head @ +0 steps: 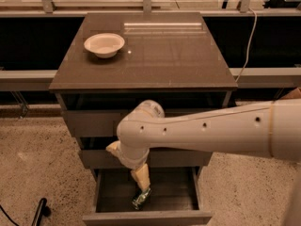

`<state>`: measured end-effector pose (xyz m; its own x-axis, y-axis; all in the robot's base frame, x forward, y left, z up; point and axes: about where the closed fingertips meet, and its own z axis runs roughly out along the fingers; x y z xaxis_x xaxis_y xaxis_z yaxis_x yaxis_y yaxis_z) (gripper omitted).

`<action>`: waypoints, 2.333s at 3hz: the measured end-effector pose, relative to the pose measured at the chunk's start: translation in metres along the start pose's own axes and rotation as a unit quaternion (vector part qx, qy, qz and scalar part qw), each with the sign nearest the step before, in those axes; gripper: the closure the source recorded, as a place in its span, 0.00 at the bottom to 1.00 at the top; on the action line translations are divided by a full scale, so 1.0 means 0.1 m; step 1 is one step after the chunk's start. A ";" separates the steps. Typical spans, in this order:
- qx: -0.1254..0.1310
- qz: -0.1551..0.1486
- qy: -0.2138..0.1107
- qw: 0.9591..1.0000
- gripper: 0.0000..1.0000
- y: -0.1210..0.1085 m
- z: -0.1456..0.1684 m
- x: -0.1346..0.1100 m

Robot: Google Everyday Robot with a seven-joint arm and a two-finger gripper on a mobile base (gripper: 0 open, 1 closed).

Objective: Pick green can from bottom drawer and place on counter

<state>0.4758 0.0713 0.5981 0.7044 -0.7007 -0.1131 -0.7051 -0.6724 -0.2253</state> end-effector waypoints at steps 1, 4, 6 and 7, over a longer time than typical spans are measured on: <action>0.045 -0.021 -0.029 0.998 0.00 -0.09 0.66 0.10; -0.056 -0.103 -0.084 0.990 0.00 -0.06 1.64 -0.03; -0.079 -0.243 -0.031 0.966 0.00 0.14 2.28 0.19; -0.085 -0.234 -0.027 0.968 0.00 0.12 2.37 0.22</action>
Offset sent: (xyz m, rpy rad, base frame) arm 0.0133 0.0102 -0.0516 0.0708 -0.0210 0.0379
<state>0.5026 0.1043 0.3633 0.9498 -0.3000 -0.0883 -0.3082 -0.9459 -0.1011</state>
